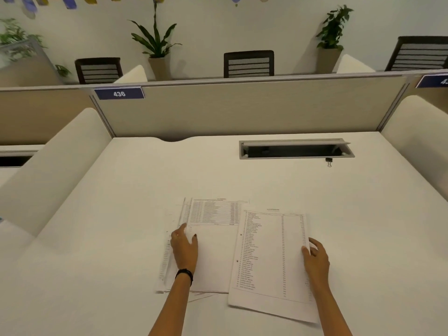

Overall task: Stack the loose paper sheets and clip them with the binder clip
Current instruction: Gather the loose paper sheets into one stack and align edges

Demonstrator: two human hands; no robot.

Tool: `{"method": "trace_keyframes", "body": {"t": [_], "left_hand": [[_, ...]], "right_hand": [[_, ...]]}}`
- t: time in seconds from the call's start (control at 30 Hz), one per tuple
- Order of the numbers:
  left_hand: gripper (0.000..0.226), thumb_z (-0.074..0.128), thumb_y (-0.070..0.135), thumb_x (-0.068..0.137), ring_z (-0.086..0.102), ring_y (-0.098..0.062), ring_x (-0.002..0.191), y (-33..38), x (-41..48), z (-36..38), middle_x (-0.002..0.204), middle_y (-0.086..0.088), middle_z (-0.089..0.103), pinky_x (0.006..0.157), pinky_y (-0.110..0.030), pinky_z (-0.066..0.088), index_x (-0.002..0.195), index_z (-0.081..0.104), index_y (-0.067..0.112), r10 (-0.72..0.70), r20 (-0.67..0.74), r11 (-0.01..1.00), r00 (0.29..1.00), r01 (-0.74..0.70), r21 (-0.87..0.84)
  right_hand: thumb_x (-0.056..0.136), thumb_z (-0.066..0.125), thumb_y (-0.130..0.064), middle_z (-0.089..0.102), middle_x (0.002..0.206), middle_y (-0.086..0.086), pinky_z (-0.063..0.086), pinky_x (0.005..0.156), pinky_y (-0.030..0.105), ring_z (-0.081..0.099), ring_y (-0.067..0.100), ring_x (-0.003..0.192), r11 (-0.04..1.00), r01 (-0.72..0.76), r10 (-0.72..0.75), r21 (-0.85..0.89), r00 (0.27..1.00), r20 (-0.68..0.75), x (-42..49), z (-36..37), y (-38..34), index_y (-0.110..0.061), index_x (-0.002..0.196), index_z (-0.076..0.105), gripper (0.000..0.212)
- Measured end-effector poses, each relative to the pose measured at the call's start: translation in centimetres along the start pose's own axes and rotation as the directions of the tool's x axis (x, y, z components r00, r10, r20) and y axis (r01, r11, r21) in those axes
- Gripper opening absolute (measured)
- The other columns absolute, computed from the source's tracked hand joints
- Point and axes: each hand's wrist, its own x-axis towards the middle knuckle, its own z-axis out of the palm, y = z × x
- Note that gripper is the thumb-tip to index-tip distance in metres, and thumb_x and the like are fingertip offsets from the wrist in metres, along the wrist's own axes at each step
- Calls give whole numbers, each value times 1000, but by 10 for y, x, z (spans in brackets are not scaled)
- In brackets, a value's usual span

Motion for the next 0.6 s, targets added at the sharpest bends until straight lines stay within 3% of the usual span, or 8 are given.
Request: {"method": "trace_keyframes", "body": {"t": [0.17, 0.6], "left_hand": [[49, 61, 6, 86, 46, -37, 116, -10, 18, -7, 128, -26, 44, 102, -45, 40, 130, 43, -2, -50, 78, 994, 996, 42, 97], [35, 66, 11, 82, 49, -35, 110, -9, 39, -2, 118, -23, 52, 94, -41, 43, 115, 58, 2, -111, 96, 989, 989, 100, 113]], "right_hand": [[91, 51, -8, 59, 120, 18, 48, 91, 43, 58, 29, 104, 1000, -13, 13, 10, 1000, 21, -1, 12, -2, -11, 124, 49, 33], [90, 50, -3, 57, 126, 15, 45, 100, 47, 54, 31, 115, 999, 4, -1, -46, 997, 77, -7, 51, -3, -10, 127, 46, 38]]}}
